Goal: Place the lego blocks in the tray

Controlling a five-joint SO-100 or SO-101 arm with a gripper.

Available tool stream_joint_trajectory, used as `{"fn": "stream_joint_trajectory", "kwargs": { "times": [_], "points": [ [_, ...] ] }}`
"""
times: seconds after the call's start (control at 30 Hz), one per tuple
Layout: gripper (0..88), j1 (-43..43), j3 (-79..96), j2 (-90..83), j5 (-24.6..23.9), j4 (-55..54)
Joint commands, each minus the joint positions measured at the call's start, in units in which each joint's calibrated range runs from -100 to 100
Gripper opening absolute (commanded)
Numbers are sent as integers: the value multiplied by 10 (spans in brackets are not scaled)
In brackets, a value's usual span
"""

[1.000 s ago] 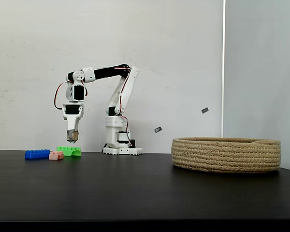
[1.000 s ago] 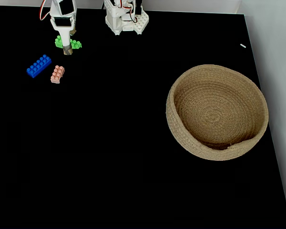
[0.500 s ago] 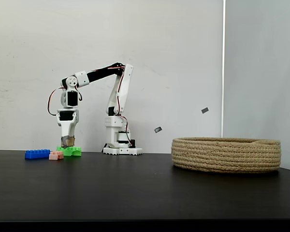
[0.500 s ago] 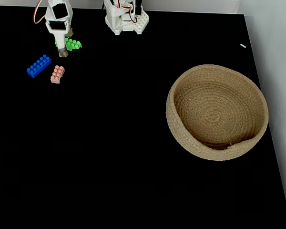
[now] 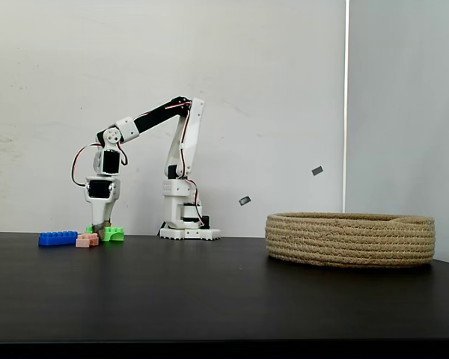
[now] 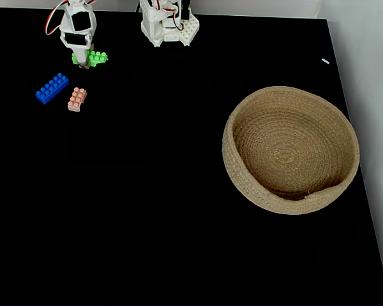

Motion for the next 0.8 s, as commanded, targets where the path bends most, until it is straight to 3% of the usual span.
{"fn": "stream_joint_trajectory", "kwargs": {
  "times": [0.0,0.17,0.3,0.6,0.77],
  "points": [
    [0,-2,-1,-10,-2,-12],
    [0,-25,-64,-60,-12,25],
    [0,-89,-158,-109,-24,79],
    [0,-380,-326,-134,-72,109],
    [0,-550,-362,-123,-61,45]
  ]
}}
